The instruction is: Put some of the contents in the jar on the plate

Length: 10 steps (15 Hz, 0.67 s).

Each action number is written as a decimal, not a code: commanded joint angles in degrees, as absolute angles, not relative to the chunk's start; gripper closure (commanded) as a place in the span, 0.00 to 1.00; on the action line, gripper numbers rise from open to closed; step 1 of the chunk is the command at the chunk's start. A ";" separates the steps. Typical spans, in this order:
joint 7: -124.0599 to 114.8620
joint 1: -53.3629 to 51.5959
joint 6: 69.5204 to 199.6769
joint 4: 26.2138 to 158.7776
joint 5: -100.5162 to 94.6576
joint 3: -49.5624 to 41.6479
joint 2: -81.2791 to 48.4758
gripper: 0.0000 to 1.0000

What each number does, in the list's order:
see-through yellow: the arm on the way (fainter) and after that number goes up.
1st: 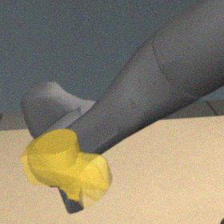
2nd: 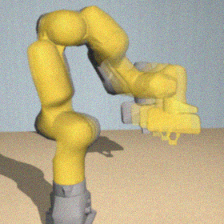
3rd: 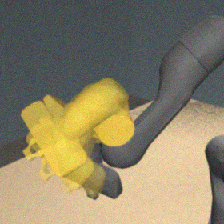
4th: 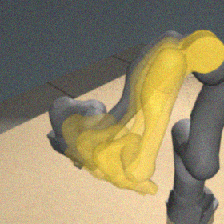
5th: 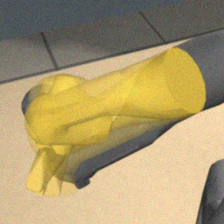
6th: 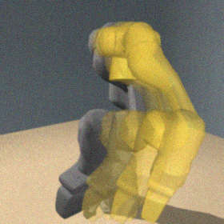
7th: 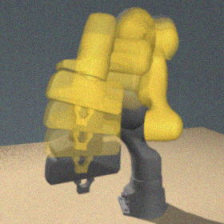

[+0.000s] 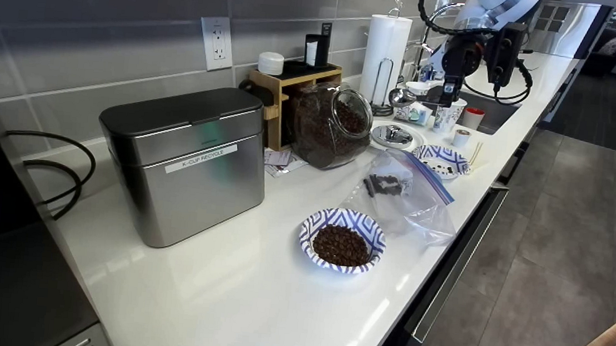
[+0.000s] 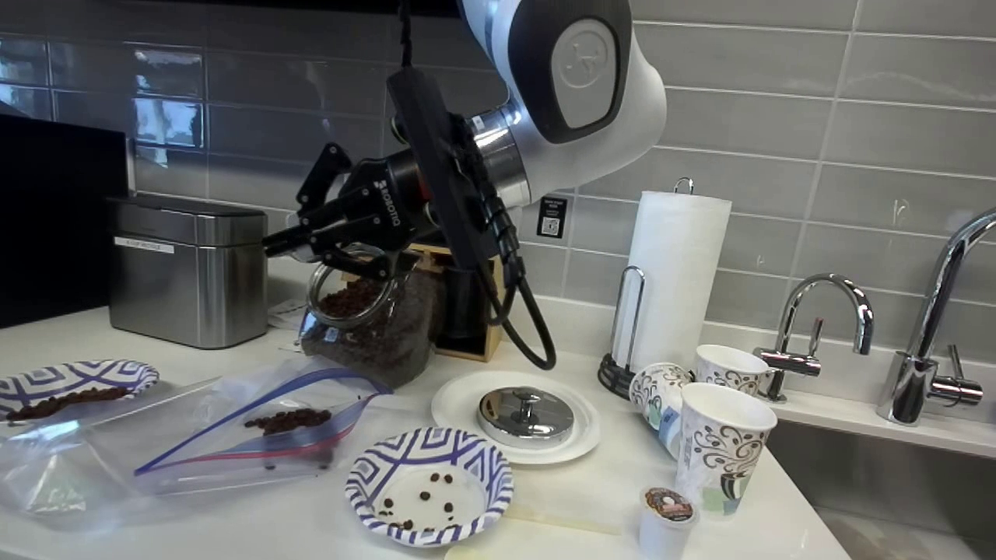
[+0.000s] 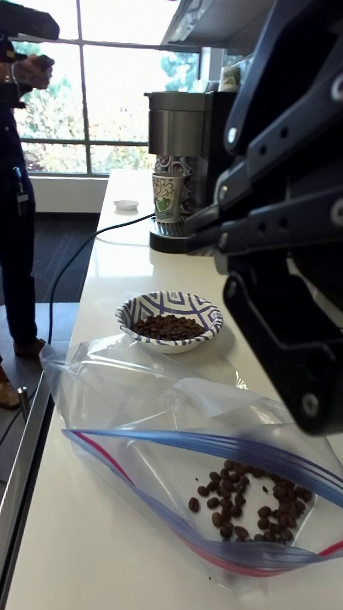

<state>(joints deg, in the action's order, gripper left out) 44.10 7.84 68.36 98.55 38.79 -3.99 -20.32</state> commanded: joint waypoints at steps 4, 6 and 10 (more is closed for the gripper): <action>31.20 8.68 67.35 96.29 46.26 -3.31 -23.86 0.99; 28.34 8.73 67.52 96.17 48.40 -3.28 -24.62 0.99; 23.57 8.42 68.28 96.44 51.57 -3.36 -25.91 0.99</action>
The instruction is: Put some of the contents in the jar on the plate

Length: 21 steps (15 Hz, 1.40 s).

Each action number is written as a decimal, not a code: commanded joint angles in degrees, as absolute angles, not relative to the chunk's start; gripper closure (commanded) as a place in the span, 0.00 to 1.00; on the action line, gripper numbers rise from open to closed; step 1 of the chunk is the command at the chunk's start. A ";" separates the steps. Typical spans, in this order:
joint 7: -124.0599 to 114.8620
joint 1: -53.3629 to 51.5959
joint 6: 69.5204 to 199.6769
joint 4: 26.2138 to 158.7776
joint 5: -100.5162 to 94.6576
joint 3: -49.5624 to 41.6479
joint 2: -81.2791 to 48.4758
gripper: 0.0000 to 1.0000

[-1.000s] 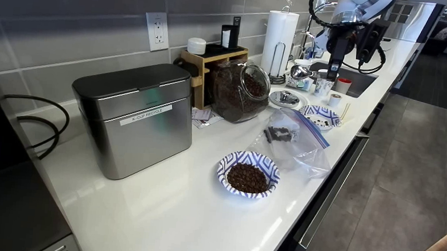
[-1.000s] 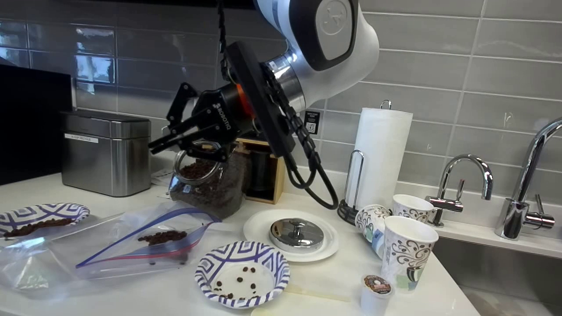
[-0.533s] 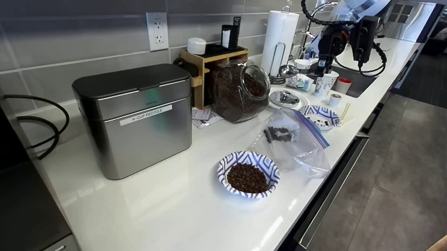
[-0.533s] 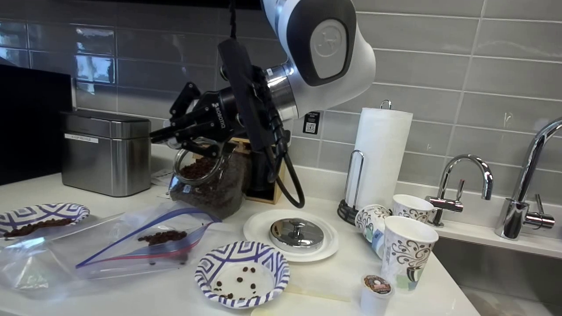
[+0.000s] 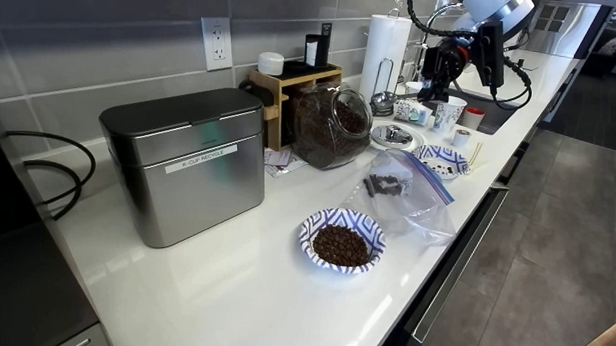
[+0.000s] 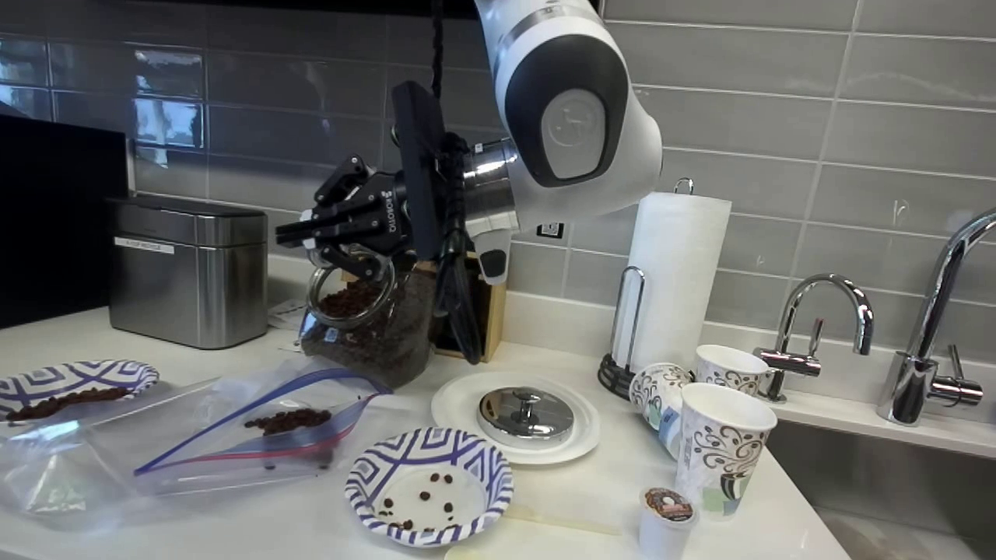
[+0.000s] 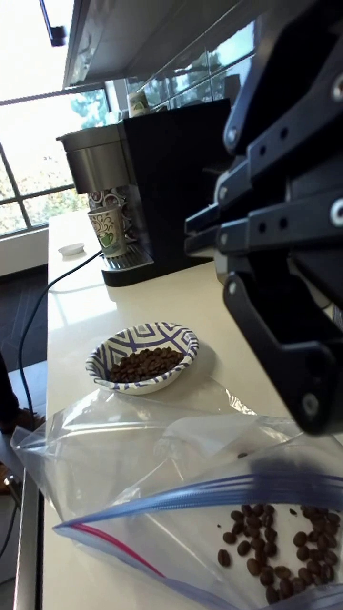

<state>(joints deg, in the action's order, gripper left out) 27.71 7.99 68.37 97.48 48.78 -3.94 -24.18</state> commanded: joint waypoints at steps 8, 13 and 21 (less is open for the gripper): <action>18.04 8.02 69.05 96.35 55.82 -3.44 -29.16 0.99; 18.61 7.95 70.08 95.92 57.09 -3.45 -30.99 0.99; 19.60 8.07 71.64 94.12 58.41 -2.73 -34.13 0.99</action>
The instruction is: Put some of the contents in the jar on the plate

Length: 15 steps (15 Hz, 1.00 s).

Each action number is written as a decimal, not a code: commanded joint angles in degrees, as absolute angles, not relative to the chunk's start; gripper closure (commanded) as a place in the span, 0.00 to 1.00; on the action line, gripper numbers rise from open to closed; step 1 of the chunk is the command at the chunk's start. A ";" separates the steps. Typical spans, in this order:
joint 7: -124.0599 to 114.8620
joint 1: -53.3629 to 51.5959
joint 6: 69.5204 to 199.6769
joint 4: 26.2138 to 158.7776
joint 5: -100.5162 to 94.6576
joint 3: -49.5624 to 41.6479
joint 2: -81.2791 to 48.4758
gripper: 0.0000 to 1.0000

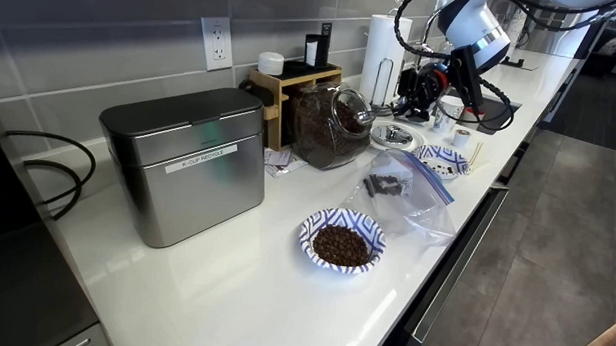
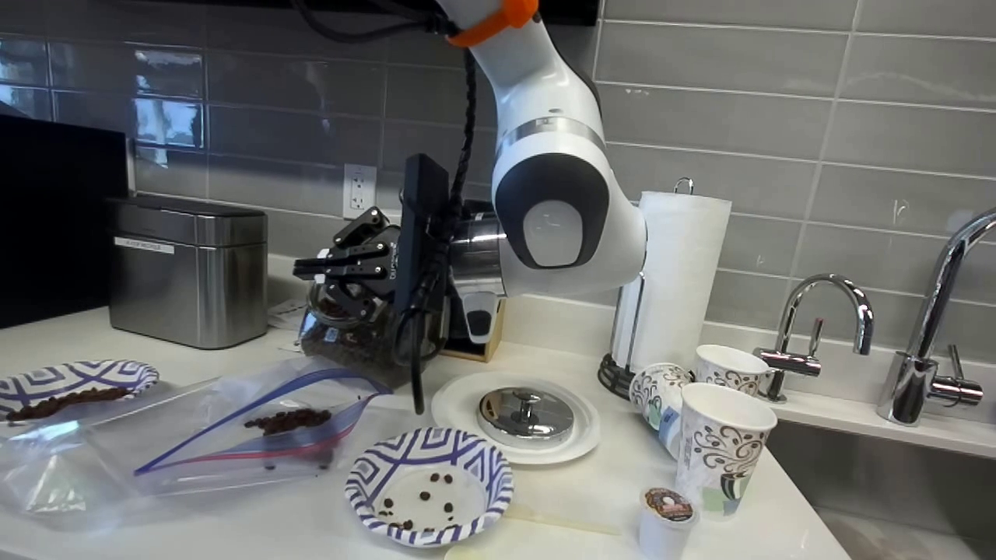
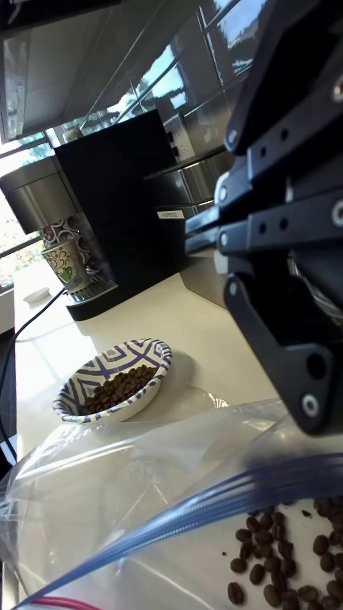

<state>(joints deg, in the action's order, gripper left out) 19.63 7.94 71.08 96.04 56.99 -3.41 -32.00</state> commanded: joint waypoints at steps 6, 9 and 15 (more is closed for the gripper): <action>19.65 7.85 72.22 92.38 58.42 -2.32 -36.37 0.99; 19.64 7.84 72.65 91.48 58.64 -2.12 -37.35 0.99; 19.33 7.82 73.64 89.90 58.84 -1.44 -38.85 0.99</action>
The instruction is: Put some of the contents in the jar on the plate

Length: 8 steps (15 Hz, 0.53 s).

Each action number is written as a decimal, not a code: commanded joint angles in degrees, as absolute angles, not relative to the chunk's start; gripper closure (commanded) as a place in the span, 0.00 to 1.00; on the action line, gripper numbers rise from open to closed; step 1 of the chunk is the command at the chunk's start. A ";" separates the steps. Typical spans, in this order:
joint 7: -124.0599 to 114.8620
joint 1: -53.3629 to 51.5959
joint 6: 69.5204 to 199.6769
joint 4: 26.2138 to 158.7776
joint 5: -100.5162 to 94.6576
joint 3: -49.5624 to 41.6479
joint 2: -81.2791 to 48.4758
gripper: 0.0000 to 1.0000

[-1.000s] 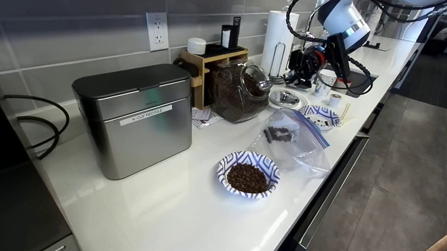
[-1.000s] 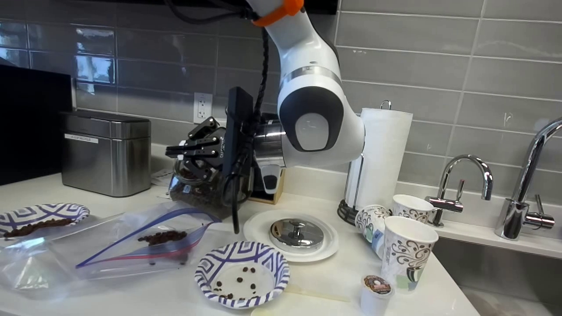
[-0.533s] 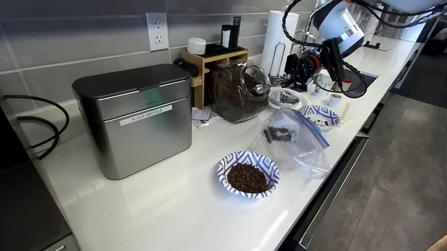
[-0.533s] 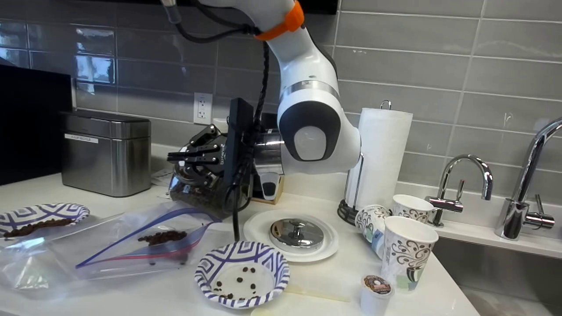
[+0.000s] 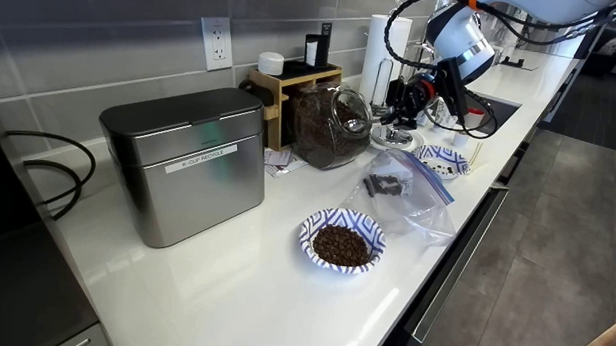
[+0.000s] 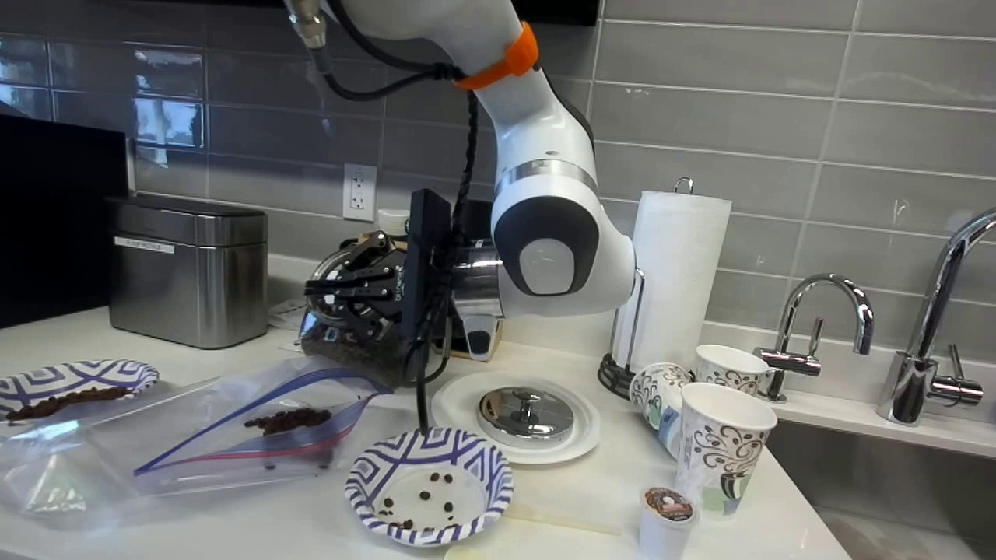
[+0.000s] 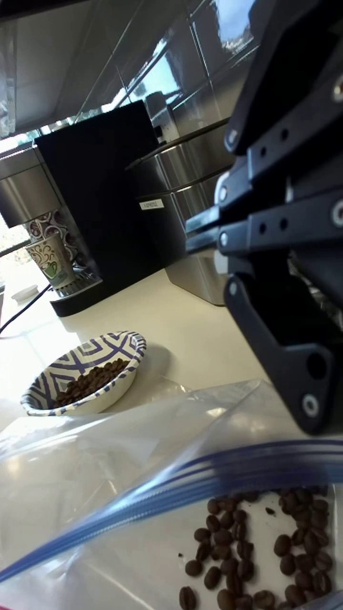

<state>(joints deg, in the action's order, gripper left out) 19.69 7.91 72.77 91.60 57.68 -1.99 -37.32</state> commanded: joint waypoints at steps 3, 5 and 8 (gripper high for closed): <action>19.13 7.71 73.62 89.43 58.71 -1.16 -39.32 0.99; 18.86 7.60 73.74 89.19 58.64 -1.09 -39.56 0.99; 18.56 7.35 73.88 88.85 57.97 -1.25 -40.08 0.99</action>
<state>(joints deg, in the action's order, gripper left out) 19.62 7.70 72.89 90.14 57.73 -1.36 -38.79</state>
